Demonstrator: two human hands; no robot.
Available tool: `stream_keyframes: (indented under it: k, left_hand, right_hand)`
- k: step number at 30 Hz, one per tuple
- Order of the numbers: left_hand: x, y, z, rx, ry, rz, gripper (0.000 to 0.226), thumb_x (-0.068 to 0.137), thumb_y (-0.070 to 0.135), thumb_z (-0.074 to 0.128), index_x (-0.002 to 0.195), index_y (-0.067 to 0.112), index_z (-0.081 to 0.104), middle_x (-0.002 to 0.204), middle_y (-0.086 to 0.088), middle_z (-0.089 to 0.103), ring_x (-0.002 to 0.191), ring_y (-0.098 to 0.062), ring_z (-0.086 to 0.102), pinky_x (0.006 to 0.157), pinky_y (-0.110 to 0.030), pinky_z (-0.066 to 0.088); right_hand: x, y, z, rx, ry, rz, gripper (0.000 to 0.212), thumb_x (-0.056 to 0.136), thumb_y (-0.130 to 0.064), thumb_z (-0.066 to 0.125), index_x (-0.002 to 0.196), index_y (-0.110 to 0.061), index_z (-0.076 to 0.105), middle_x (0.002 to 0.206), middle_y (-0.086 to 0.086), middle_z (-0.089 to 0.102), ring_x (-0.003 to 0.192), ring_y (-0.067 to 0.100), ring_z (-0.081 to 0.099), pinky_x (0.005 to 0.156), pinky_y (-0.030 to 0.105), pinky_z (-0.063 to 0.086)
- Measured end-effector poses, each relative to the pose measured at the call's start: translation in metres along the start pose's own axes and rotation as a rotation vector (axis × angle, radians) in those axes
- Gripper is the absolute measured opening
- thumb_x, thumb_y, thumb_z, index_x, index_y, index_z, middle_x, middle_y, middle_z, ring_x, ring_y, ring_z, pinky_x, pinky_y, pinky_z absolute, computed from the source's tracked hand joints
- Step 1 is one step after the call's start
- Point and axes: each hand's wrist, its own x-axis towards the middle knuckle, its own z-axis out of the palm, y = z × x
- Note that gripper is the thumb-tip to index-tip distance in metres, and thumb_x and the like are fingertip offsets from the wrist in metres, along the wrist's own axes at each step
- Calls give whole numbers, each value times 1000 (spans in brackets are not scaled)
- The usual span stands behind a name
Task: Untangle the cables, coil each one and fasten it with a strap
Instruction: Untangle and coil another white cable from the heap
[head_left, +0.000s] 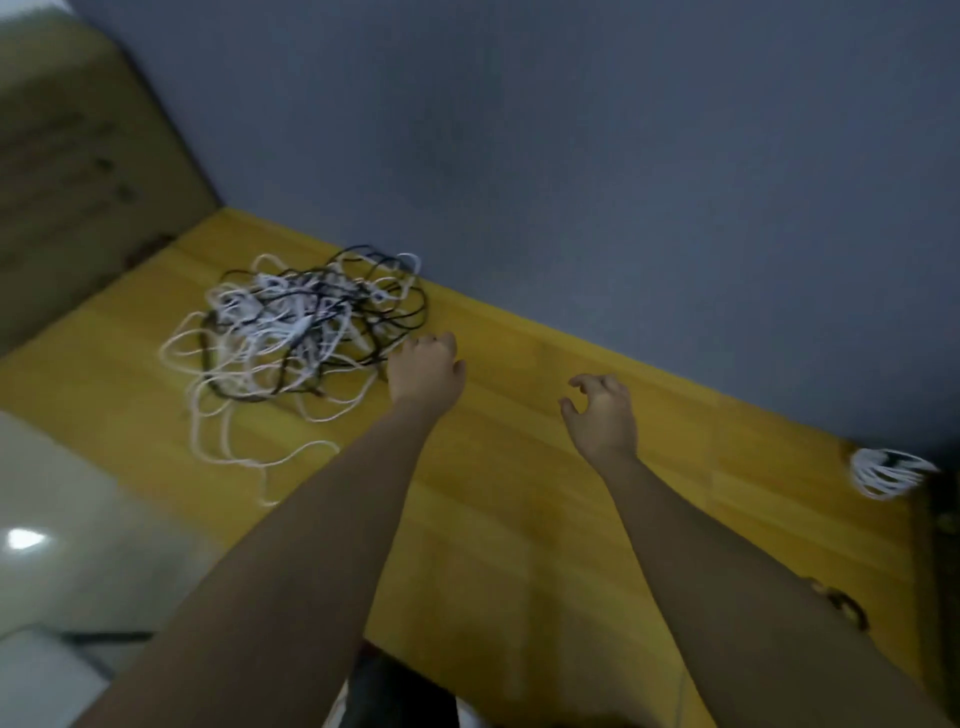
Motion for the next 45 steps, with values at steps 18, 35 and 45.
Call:
stream_keyframes:
  k: [18, 35, 45]
  left_hand:
    - [74, -389, -29, -21, -133, -254, 33, 99, 35, 47, 125, 16, 52, 125, -9, 55, 119, -31, 48, 91, -45, 45]
    - [197, -548, -34, -148, -135, -167, 31, 98, 32, 52, 122, 14, 53, 122, -8, 55, 112, -29, 50, 86, -43, 48]
    - [297, -599, -13, -79, -158, 57, 29, 99, 33, 49, 123, 19, 52, 115, -4, 58, 112, -25, 51, 86, -40, 49]
  right_hand:
    - [72, -316, 241, 14, -134, -252, 32, 98, -23, 53, 127, -11, 57, 127, 10, 49, 117, 29, 44, 90, 41, 45]
    - [175, -442, 347, -71, -51, -338, 24, 89, -12, 63, 111, -4, 65, 109, 18, 57, 105, 37, 52, 85, 44, 47]
    - [266, -475, 427, -569, -458, 189, 56, 96, -48, 46, 137, -9, 46, 144, 13, 39, 132, 34, 32, 103, 44, 35]
